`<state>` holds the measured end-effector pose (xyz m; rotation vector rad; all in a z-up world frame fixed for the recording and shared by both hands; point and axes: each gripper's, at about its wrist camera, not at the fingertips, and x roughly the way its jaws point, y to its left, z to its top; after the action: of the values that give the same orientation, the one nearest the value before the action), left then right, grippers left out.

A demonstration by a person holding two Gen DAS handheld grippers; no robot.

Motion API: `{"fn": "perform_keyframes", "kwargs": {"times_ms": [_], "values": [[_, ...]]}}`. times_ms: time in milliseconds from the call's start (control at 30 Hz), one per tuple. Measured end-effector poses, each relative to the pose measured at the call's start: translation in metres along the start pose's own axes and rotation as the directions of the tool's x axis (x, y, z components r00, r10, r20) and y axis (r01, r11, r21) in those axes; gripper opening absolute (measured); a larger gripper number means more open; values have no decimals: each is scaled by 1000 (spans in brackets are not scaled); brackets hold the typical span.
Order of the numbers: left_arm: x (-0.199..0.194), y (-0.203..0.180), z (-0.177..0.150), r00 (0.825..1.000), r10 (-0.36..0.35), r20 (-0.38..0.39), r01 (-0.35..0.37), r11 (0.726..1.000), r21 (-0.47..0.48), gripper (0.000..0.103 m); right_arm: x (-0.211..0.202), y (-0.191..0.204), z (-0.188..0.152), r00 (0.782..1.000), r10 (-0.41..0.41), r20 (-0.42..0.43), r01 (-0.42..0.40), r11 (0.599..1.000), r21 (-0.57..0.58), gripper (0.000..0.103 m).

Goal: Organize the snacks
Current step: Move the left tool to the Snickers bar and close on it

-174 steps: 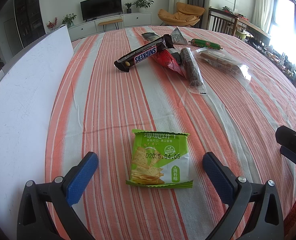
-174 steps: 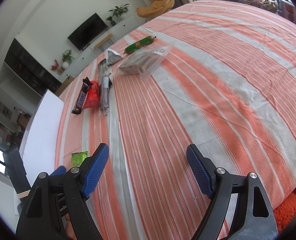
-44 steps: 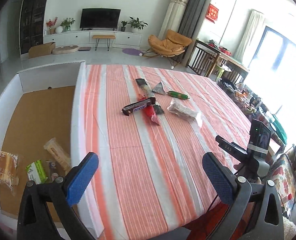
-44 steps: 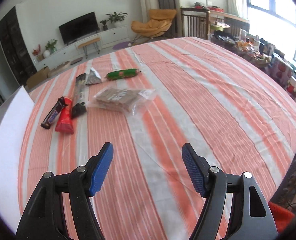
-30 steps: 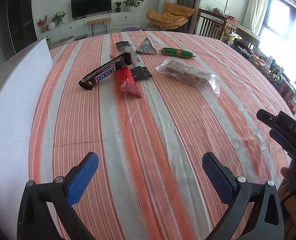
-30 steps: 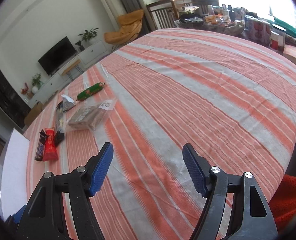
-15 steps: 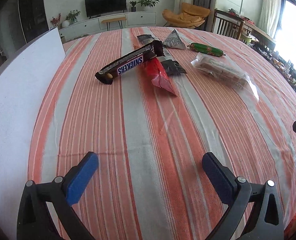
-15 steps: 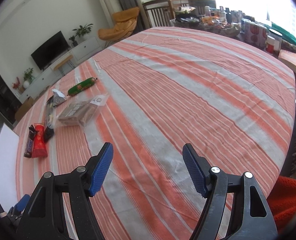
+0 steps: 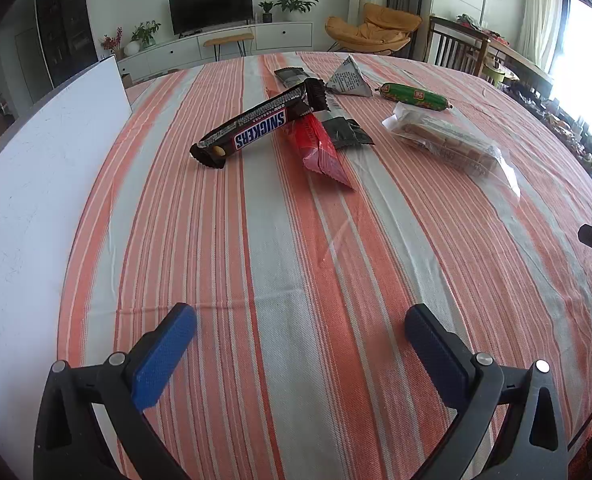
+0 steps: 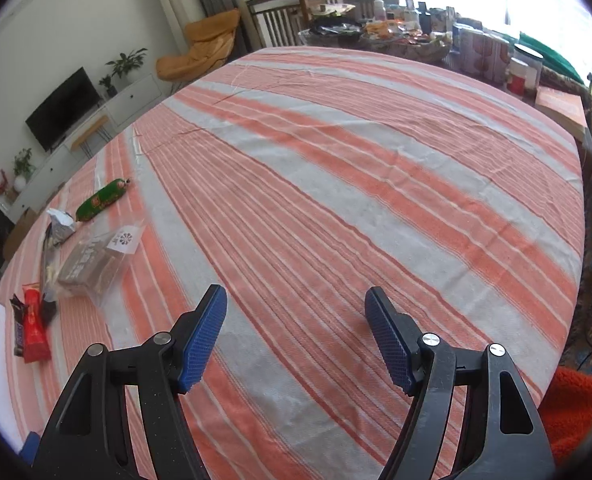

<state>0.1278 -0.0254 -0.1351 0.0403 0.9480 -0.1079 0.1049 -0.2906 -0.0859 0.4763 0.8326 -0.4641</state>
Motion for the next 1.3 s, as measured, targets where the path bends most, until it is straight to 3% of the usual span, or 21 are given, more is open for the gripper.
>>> {"fn": "perform_keyframes", "kwargs": {"times_ms": [233,367,533,633,700,800,867,933,1033,1100,1167,1233,1300], "values": [[-1,-1,0,1000,-12,-16,12,1000,28,103,1,9,-6,1000,-7,-12,6,998,-57,78],[-5,-2,9,985,-62,-159,70,996,47,103,1,10,-7,1000,-6,-14,5,998,-67,80],[-36,3,53,983,-96,-159,101,995,24,103,1,7,-6,1000,10,-14,-11,999,-52,81],[-41,7,91,992,-14,-121,26,995,99,103,1,7,-6,1000,11,-14,-12,999,-51,81],[-30,6,110,990,85,-111,-58,971,230,103,0,7,-6,1000,14,-14,-15,999,-47,81],[1,11,122,970,222,-94,-158,882,444,100,0,6,-6,1000,15,-13,-16,999,-46,81],[20,15,125,965,251,-82,-173,836,521,94,1,7,-6,1000,14,-13,-15,999,-48,81],[36,18,128,967,237,-89,-151,821,550,87,1,8,-6,1000,9,-13,-10,999,-53,82],[57,17,136,978,188,-86,-109,823,558,85,2,11,-6,1000,-5,-13,4,998,-64,82],[71,16,141,982,162,-101,-81,833,548,77,2,12,-7,1000,-7,-13,6,998,-67,83],[79,20,146,987,84,-134,-9,877,480,63,2,12,-7,1000,-5,-13,4,998,-67,83],[83,28,152,977,-30,-209,107,924,367,29,2,12,-6,1000,-6,-13,5,998,-68,83],[85,35,155,962,-101,-254,168,951,259,18,2,12,-7,1000,-9,-12,9,997,-71,84]]}}
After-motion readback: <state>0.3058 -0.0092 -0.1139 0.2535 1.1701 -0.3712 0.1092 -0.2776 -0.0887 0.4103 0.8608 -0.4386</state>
